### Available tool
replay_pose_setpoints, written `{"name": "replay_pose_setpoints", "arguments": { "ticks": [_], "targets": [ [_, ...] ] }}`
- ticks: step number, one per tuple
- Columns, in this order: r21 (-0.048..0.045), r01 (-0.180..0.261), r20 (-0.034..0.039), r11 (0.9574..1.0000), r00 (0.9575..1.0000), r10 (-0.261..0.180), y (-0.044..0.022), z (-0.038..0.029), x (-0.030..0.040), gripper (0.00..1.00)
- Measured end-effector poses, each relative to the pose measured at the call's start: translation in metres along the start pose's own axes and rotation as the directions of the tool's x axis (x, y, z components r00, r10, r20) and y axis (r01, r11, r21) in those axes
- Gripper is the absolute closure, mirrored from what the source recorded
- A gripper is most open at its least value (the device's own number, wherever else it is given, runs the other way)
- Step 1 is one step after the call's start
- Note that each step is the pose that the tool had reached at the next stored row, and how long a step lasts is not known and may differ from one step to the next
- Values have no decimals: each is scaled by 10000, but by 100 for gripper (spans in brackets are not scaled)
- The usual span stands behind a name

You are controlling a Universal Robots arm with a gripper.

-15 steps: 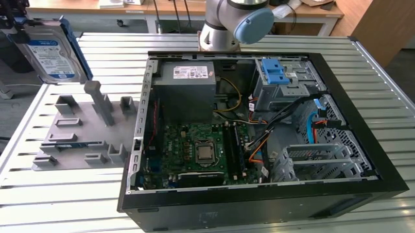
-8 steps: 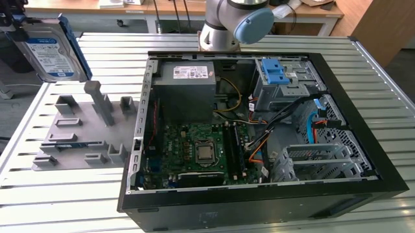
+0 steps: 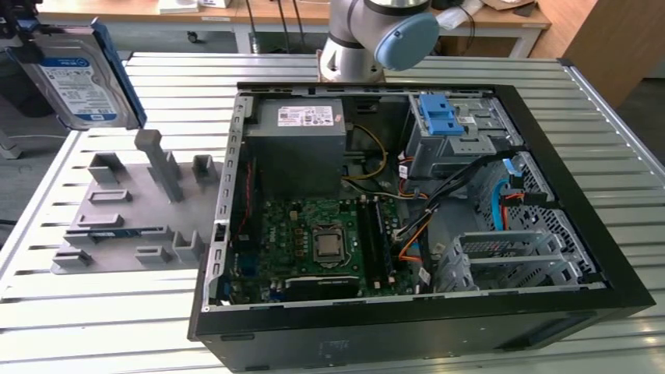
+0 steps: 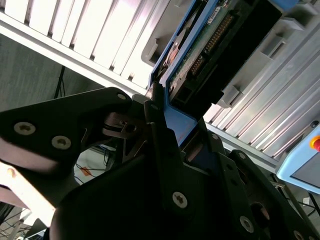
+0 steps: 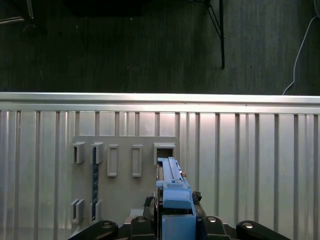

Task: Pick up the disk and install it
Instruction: 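Pick up the disk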

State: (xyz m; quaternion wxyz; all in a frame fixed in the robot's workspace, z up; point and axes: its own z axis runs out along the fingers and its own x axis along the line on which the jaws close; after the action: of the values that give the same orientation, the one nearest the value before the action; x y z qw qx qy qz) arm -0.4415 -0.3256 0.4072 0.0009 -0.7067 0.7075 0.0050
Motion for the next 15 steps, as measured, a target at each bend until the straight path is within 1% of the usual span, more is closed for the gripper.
{"name": "replay_pose_setpoints", "arguments": {
  "ticks": [15],
  "targets": [
    [0,0,-2,10000,10000,0,1,-120,-1,64]
  ]
}}
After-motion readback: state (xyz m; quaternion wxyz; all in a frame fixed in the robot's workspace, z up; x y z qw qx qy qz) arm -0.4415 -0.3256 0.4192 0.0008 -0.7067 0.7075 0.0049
